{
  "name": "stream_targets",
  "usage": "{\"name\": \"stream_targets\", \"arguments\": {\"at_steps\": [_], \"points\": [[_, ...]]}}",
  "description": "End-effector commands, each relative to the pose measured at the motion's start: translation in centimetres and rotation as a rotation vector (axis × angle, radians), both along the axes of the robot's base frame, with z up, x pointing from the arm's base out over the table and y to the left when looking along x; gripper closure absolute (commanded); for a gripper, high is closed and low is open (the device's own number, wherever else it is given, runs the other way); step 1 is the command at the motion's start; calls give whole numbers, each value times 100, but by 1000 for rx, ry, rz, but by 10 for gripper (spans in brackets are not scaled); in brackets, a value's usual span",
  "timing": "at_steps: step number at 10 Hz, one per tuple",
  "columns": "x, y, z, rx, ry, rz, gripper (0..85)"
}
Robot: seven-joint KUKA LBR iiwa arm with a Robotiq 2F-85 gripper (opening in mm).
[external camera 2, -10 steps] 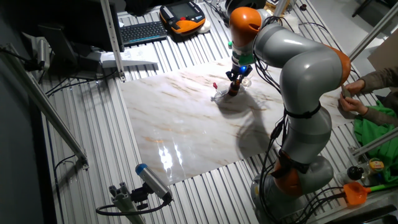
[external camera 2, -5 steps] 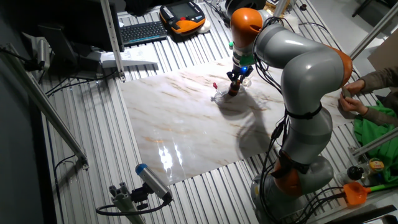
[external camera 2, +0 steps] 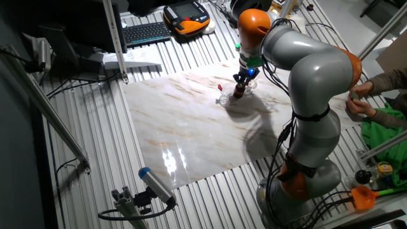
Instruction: Transfer liquid using a dropper
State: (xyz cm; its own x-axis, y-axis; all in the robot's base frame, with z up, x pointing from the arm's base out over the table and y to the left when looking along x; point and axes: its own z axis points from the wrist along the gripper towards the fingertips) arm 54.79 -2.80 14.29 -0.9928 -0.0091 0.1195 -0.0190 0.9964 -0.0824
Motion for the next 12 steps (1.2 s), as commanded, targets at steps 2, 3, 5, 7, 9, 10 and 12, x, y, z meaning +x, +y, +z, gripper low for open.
{"name": "stream_targets", "arguments": {"at_steps": [2,3,5,7,9,10,12], "points": [[-2,-2,-1,0,2,3,680],[-2,-3,-1,1,4,7,680],[1,-7,1,10,15,26,850],[2,-8,2,15,15,34,850],[2,-9,3,15,15,32,850],[4,-11,5,15,14,17,850],[6,-6,9,-13,11,3,510]]}}
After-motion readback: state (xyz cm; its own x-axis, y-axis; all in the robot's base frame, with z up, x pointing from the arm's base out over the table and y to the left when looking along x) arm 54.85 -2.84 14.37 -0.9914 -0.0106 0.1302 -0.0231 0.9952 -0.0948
